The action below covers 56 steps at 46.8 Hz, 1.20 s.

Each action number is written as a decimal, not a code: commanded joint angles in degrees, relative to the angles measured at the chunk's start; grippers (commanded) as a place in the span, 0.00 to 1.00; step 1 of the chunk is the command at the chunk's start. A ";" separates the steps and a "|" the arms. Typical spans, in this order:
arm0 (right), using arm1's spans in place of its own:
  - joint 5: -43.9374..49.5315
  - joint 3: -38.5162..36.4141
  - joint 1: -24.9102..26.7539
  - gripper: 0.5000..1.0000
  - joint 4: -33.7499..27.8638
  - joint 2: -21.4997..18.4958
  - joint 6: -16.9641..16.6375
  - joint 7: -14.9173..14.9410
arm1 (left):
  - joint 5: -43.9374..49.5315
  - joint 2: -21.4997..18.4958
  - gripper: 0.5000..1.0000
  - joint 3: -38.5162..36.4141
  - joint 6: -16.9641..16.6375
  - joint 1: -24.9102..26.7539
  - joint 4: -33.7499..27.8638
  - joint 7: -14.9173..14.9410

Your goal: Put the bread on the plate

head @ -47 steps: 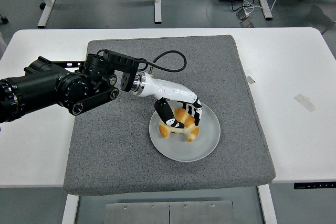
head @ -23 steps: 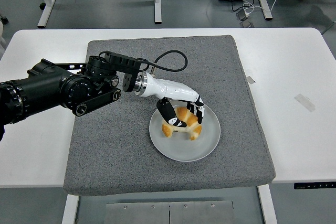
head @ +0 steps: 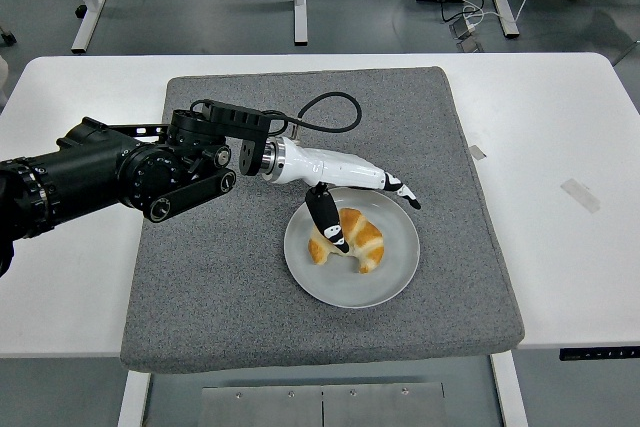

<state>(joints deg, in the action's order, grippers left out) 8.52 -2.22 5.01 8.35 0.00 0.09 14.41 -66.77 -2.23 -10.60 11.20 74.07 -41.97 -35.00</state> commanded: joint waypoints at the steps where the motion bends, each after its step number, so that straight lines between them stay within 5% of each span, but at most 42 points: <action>1: 0.00 0.02 0.00 1.00 0.09 0.00 0.00 0.00 | 4.09 -0.14 0.95 0.41 -0.21 0.72 0.05 0.00; 10: 0.00 -0.07 0.00 1.00 0.09 0.00 0.00 0.00 | 12.97 -1.37 0.95 1.72 -0.22 3.45 0.05 0.00; 42: 0.00 0.02 0.09 1.00 -0.18 0.00 0.00 0.00 | 53.31 -17.63 0.95 4.27 2.25 1.96 -0.04 0.00; 56: 0.00 0.02 0.09 1.00 -0.18 0.00 0.00 0.00 | 58.50 -19.74 0.95 19.99 1.98 -7.62 -0.04 9.85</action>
<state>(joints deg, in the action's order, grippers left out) 8.52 -2.19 5.11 8.17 0.00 0.09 14.42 -9.18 -22.01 6.03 13.29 68.51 -42.01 -27.15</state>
